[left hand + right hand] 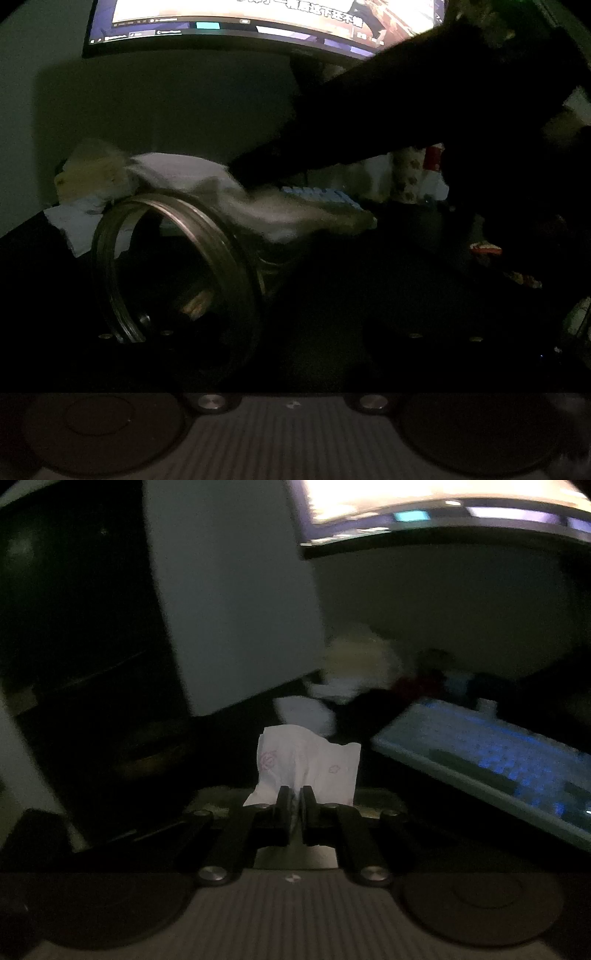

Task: Clean container
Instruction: 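Reach the tissue deeper into the jar with the right tool while the left tool holds the jar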

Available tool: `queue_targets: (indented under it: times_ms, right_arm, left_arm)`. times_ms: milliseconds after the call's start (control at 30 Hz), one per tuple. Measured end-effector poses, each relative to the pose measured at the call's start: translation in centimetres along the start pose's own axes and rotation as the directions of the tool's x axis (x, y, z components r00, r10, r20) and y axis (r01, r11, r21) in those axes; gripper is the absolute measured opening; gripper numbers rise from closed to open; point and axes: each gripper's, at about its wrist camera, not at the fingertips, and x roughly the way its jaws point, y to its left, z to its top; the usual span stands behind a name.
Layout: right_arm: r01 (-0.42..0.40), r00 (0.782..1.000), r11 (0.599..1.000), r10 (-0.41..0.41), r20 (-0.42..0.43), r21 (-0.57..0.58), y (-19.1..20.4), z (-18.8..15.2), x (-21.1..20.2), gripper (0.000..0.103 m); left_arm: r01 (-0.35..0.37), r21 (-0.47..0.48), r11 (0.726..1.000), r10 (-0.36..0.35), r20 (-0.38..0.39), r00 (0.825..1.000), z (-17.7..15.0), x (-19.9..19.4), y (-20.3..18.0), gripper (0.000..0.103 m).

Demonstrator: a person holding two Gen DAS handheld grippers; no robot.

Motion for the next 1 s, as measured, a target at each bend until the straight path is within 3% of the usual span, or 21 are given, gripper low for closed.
queue_targets:
  times_ms: [133, 367, 533, 633, 733, 833, 900, 1000]
  right_arm:
    - [0.041, 0.999, 0.999, -0.041, -0.003, 0.032, -0.8, 0.1, 0.1, 0.007]
    - [-0.078, 0.997, 0.997, 0.078, -0.006, -0.015, 0.6, -0.2, -0.7, 0.007]
    - [0.031, 0.999, 0.998, -0.030, -0.016, 0.053, -2.1, 0.1, -0.4, 0.007]
    - [0.045, 0.999, 0.997, -0.044, -0.020, 0.057, -1.9, 0.1, -0.6, 0.007]
    - [-0.056, 0.998, 0.998, 0.057, -0.018, 0.029, -0.5, -0.1, -0.9, 0.007]
    - [-0.100, 0.995, 0.995, 0.101, -0.025, 0.012, 0.2, -0.2, -1.0, 0.007]
    - [-0.076, 0.997, 0.997, 0.077, -0.024, 0.017, -0.4, -0.1, -0.9, 0.007]
    - [0.021, 1.000, 1.000, -0.020, -0.024, 0.014, -1.5, 0.2, -0.5, 0.007]
  left_arm:
    - [-0.001, 0.015, 1.000, 0.002, -0.011, 1.000, -0.2, -0.4, -0.5, 0.082]
    - [0.001, 0.038, 0.999, 0.000, -0.026, 1.000, -0.3, -1.1, -1.3, 0.082]
    - [0.014, 0.038, 0.999, -0.013, -0.029, 0.999, -0.4, -1.6, -1.8, 0.082]
    - [0.018, 0.040, 0.999, -0.017, -0.030, 0.999, -0.5, -1.8, -2.1, 0.082]
    - [0.011, 0.044, 0.999, -0.010, -0.031, 0.999, -0.5, -2.0, -2.3, 0.082]
    - [-0.001, 0.055, 0.998, 0.003, -0.034, 0.999, -0.7, -2.3, -2.6, 0.082]
    - [-0.001, 0.051, 0.999, 0.003, -0.034, 0.999, -0.8, -2.6, -2.7, 0.082]
    - [0.003, 0.046, 0.999, -0.001, -0.035, 0.999, -0.7, -2.7, -2.5, 0.082]
